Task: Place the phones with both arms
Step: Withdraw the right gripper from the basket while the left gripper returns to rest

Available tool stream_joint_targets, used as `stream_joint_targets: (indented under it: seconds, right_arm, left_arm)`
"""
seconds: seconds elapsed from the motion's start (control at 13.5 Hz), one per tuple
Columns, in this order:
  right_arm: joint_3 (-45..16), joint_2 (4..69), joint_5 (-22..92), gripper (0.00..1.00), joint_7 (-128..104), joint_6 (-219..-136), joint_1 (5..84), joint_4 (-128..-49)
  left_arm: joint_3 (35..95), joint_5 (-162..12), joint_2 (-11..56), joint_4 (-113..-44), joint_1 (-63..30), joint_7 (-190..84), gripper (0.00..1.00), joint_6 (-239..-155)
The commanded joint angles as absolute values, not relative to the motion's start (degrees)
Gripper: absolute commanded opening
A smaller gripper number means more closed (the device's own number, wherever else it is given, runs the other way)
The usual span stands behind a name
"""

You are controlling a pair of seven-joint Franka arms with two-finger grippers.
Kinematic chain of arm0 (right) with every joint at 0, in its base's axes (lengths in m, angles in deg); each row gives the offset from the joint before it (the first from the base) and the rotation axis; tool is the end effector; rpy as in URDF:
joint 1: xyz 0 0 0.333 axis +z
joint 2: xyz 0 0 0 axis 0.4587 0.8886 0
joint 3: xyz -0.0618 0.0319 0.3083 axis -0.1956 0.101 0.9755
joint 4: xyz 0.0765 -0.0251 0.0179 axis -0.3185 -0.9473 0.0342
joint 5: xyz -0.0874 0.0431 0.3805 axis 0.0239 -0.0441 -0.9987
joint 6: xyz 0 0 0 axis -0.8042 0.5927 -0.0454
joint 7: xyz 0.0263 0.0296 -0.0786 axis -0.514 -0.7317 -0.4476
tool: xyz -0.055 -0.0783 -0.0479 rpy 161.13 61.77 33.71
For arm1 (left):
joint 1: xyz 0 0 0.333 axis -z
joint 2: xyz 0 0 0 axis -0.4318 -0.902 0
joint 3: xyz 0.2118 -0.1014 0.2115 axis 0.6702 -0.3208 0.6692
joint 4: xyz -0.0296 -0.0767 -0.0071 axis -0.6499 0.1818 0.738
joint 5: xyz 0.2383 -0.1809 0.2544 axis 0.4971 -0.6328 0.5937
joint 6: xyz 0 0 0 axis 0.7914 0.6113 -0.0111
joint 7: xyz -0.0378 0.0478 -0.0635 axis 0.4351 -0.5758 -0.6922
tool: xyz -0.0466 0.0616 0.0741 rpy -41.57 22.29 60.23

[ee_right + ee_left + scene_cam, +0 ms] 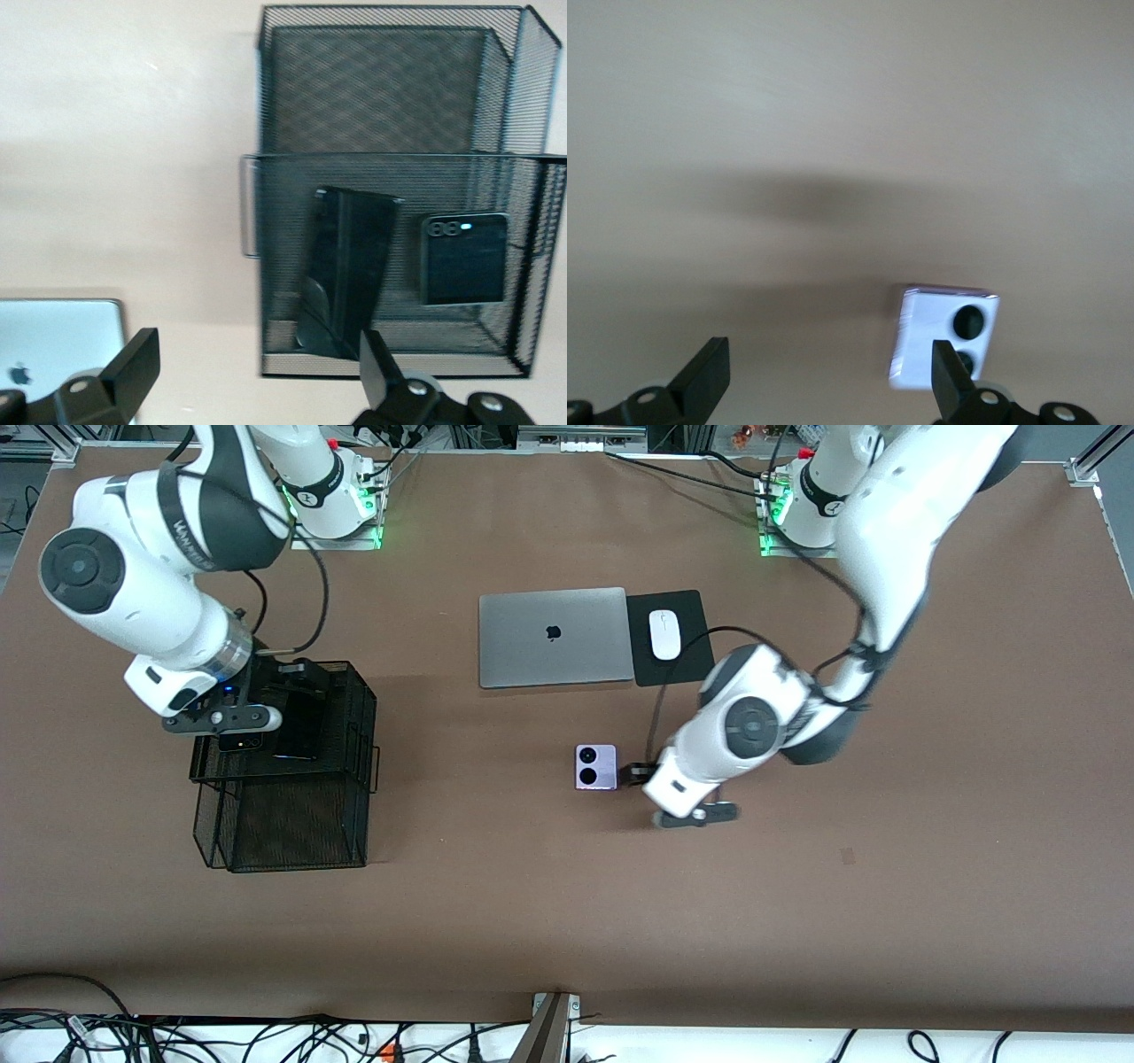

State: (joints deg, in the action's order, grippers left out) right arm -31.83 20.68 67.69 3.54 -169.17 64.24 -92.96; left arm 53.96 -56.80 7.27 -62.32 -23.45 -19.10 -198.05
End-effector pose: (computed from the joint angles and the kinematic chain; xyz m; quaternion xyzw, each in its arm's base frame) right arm 0.5701 0.1580 0.4641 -0.9992 -0.0194 0.0337 0.0025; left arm 0.6443 -0.3048 0.3031 0.9915 0.0884 -0.0631 0.0717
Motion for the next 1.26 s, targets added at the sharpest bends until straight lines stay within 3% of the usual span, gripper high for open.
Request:
stream_joint_targets:
  seconds: [0.0,0.45,0.82,1.12,1.19]
  right_arm:
    - [-26.89,24.04,67.38,1.00,11.14,-167.98,63.87,-88.26]
    - [-13.79,41.51,70.09,1.00,32.58,-168.59,64.83,-69.12]
    - [-10.17,59.09,73.97,1.00,45.08,-169.81,71.76,-49.16]
    - [-10.17,64.82,76.07,1.00,44.92,-179.20,75.20,-48.60]
    - [-10.08,66.31,78.17,1.00,44.83,-180.88,75.47,-48.60]
  left_arm:
    - [53.95,-56.66,15.36,-63.98,-27.14,-22.59,1.00,-187.58]
    - [53.95,-57.36,27.94,-61.26,-37.52,-40.42,1.00,-172.89]
    - [54.47,-58.77,30.92,-54.39,-45.35,-52.56,1.00,-165.04]
    - [69.03,-59.47,35.76,-57.99,-38.86,-53.37,1.00,-168.28]
    - [70.11,-59.82,38.30,-60.61,-38.42,-54.50,1.00,-170.82]
